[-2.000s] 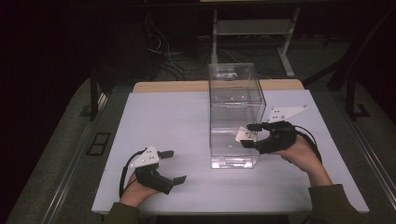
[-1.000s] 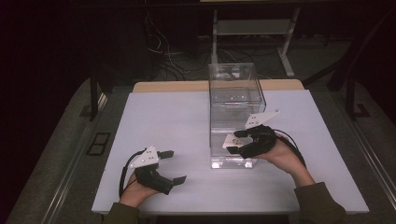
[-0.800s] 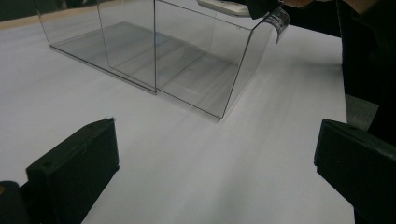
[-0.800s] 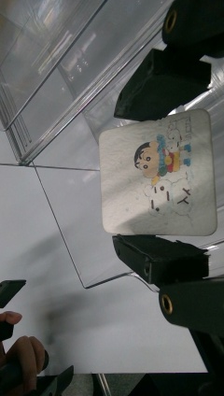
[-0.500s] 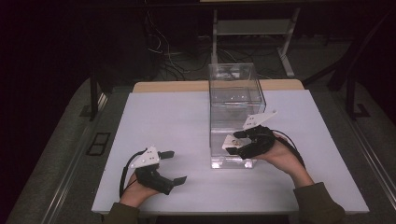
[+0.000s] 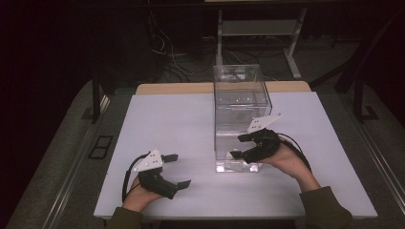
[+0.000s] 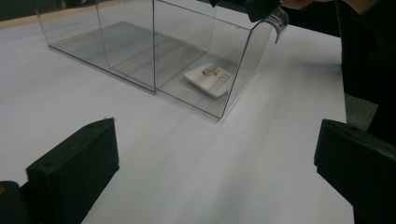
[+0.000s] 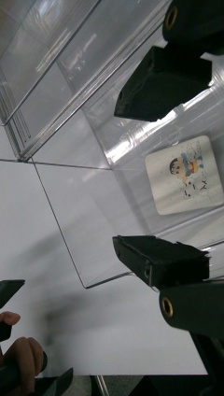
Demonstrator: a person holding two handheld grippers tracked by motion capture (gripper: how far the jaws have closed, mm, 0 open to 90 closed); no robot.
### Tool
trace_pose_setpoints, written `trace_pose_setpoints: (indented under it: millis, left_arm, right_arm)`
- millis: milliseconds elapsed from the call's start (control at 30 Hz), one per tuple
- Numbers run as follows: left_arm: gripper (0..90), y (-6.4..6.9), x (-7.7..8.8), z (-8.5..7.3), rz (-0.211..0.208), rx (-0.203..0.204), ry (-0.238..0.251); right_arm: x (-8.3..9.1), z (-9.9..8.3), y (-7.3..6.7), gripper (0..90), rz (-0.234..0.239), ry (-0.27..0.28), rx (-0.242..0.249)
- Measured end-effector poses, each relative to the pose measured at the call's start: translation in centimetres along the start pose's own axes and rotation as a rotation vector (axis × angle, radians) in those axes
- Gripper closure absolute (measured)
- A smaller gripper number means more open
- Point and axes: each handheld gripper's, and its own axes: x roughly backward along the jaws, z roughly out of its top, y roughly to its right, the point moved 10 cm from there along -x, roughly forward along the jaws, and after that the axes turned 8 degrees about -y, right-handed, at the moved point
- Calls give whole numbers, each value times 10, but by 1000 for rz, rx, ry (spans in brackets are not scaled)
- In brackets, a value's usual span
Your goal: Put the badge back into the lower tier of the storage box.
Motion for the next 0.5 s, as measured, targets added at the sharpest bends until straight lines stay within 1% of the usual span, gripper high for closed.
trace_pose_setpoints:
  millis: [133,200,500]
  left_arm:
    - [0,0,0,0,0,0,0]
    - [0,0,0,0,0,1,1]
    - [0,0,0,0,1,0,2]
  right_arm:
    - [2,1,1,309,-3,12,-12]
    - [4,2,2,309,0,23,-10]
    - [18,6,6,305,14,81,-40]
